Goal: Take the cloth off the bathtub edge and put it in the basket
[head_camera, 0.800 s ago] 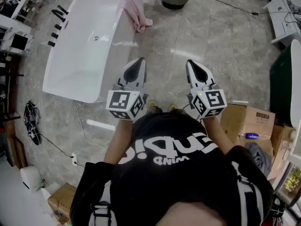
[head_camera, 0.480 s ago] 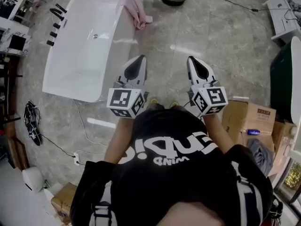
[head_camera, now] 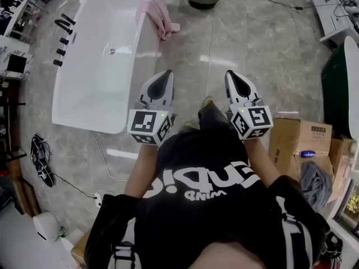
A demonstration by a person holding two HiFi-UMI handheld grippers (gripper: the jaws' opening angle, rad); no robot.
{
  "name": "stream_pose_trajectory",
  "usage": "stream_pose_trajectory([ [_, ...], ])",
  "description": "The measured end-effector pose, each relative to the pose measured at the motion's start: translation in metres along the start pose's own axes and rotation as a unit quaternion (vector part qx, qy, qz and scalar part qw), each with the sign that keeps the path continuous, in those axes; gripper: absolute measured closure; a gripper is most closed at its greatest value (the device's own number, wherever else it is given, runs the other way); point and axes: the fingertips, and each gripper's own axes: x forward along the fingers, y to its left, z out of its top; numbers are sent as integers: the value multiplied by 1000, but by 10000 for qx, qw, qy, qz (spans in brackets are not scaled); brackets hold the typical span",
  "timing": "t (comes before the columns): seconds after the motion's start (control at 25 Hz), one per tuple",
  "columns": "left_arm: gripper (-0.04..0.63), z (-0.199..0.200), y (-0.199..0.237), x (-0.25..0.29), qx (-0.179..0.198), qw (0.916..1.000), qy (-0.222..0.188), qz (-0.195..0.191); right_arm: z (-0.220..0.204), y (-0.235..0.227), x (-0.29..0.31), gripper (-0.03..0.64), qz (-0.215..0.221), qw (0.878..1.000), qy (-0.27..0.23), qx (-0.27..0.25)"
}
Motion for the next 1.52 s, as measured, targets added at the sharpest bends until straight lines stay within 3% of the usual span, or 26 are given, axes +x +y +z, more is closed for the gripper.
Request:
stream_pose_trajectory([
  [0.72,581,17,95,125,-93,9998,35,146,17,-60,143,606,74,9999,3,103],
  [1.2,582,66,163,275,-143,9982,20,576,73,-163,282,606,344,9993,57,144],
  [1.52,581,89,194,342,-76,9960,-60,885,85,-214,351,606,535,9982,173,193],
])
